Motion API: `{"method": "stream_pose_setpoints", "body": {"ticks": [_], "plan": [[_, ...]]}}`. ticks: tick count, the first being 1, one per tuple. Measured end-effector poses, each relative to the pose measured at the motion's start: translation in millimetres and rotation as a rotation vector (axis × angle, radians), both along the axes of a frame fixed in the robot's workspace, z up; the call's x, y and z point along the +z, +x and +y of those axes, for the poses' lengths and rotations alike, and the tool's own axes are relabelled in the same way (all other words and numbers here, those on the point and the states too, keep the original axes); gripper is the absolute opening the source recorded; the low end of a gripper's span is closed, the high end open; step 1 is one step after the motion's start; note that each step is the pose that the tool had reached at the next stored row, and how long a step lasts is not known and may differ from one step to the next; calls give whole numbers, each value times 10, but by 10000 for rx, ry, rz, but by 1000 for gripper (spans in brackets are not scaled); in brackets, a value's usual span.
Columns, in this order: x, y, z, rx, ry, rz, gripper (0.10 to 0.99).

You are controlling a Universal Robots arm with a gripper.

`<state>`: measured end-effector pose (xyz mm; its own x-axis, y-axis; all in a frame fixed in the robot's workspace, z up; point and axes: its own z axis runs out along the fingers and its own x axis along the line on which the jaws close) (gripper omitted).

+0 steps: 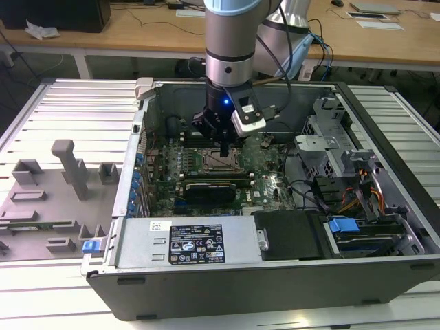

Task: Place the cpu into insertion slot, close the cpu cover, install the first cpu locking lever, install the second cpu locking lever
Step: 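Install the second cpu locking lever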

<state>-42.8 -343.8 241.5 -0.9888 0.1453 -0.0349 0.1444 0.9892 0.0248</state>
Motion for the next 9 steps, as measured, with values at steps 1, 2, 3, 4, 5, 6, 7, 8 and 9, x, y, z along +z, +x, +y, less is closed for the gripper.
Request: {"method": "stream_pose_setpoints", "body": {"ticks": [1,2,3,4,5,6,7,8,9], "plan": [[1,0,-33,1,-2,1,106],[0,0,-56,1,-1,0,106],[0,-1,-85,1,-1,0,106],[0,-1,-105,0,-1,1,106],[0,-1,-163,0,-1,0,106],[0,-1,-200,0,-1,1,106],[0,-2,-229,1,-1,1,106],[-5,-13,-241,-1,9,-5,106],[-14,-36,-241,0,44,-16,106]]}}
